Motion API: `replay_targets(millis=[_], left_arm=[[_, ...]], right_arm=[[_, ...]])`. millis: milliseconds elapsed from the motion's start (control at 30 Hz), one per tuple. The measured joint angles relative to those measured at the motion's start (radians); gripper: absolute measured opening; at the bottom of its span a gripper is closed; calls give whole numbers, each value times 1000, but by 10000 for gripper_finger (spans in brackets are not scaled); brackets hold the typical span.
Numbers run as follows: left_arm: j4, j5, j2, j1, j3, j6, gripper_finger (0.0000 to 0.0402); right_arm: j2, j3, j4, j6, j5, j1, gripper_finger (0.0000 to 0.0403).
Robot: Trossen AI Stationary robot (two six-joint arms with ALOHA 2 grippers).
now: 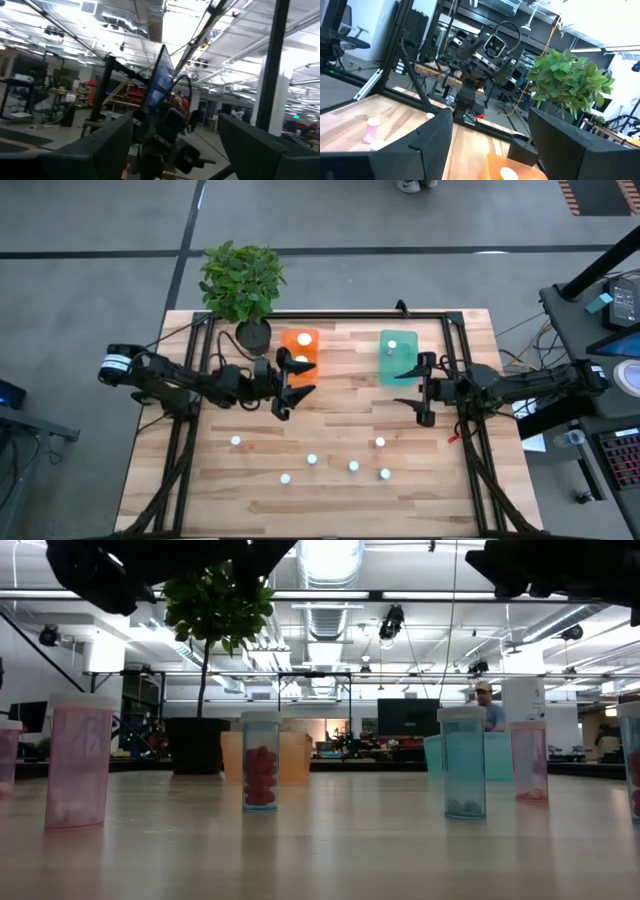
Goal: Pick and place medicine bottles into bin by pill shape (circle, oval)
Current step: Put the left blue capsule bottle into the orange bin
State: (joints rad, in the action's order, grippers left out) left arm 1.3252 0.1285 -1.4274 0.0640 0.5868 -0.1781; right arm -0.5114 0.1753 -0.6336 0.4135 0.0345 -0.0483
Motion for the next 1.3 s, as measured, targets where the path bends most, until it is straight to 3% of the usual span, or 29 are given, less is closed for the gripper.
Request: replay_targets(millis=[133,267,433,600,867,1033,1300], left_arm=[[-19,17,-27,41,45,-5,274],[-192,80,-29,85,121,-48,274],[-667,182,-29,138,285,-148,274],[-1136,194,-50,180,491,-215,274],[-1658,192,-152,218,832,-261,274],[-1856,109,-239,225,987,-298,274],[-2103,-104,-405,282,1094,-370,274]], right_arm=[[3,0,0,8,0,0,247],[16,0,-4,3,0,0,247],[26,0,-4,-7,0,0,247],[27,0,-5,-9,0,0,247],[27,0,-12,-8,-9,0,247],[27,0,-12,-8,-15,0,247],[27,1,-12,-9,-45,1,247]])
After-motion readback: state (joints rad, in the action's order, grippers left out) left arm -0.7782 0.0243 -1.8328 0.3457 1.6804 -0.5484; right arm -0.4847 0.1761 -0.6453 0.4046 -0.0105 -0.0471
